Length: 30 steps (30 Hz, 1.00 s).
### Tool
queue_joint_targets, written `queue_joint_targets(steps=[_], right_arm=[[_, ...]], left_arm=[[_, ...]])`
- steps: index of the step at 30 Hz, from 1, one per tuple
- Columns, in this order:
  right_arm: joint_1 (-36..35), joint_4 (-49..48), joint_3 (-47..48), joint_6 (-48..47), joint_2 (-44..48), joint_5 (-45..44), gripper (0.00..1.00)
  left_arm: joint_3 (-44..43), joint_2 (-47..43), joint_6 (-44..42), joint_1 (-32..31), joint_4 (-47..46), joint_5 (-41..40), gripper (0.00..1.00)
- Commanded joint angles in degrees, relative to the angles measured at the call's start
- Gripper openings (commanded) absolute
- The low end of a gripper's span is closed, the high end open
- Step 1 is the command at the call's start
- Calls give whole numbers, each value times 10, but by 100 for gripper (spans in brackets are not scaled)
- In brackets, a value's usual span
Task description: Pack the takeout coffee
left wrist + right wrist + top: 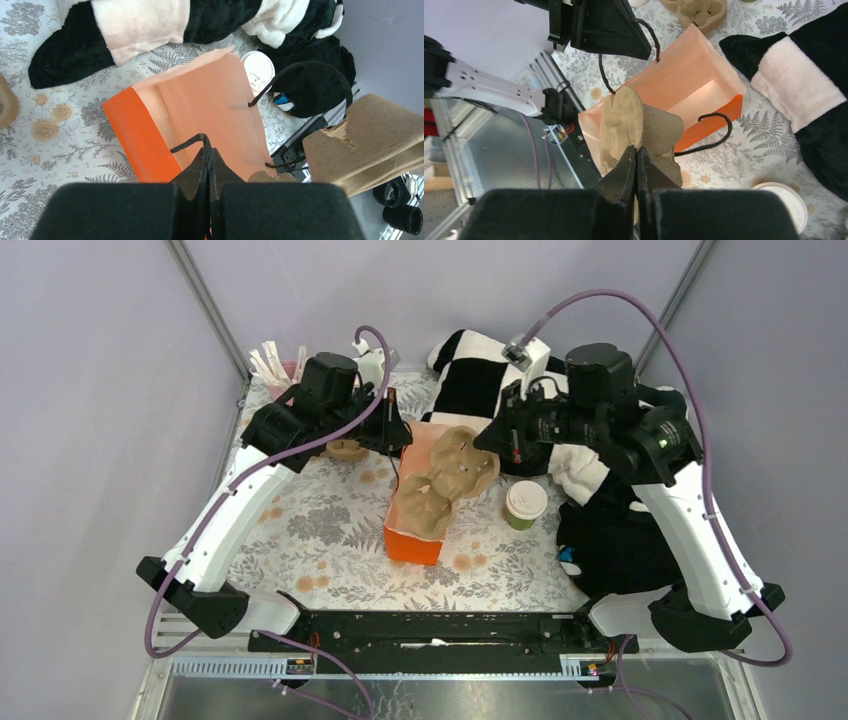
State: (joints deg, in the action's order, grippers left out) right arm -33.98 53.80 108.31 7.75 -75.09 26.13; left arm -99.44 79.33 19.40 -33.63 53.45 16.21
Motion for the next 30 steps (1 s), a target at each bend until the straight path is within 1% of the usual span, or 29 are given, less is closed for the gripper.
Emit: queue_joint_targets(steps=[1, 3, 6, 10, 13, 18, 20, 22, 25, 30], right_arm=[[-49, 22, 37, -60, -26, -59, 0], [-72, 37, 50, -100, -39, -69, 0], [-94, 41, 69, -134, -52, -116, 0], [-99, 28, 98, -141, -58, -151, 0], [-99, 19, 111, -142, -48, -152, 0], [-99, -5, 83, -183, -2, -144, 0], [-99, 2, 76, -199, 3, -143, 0], [-99, 29, 79, -211, -3, -139, 0], [-99, 41, 77, -206, -12, -132, 0], [-101, -10, 5, -188, 10, -101, 0]], left_arm=[[45, -37, -18, -2, -69, 45, 0], [66, -50, -12, -1, -90, 54, 0], [87, -63, -6, -2, -109, 66, 0], [92, -73, -13, -1, -128, 84, 0], [79, -73, -32, -1, -125, 91, 0], [68, -69, -75, -2, -115, 101, 0], [63, -65, -94, -2, -109, 109, 0], [57, -61, -112, -2, -104, 111, 0], [51, -55, -114, -2, -108, 113, 0], [71, -56, -88, -3, -145, 154, 0]])
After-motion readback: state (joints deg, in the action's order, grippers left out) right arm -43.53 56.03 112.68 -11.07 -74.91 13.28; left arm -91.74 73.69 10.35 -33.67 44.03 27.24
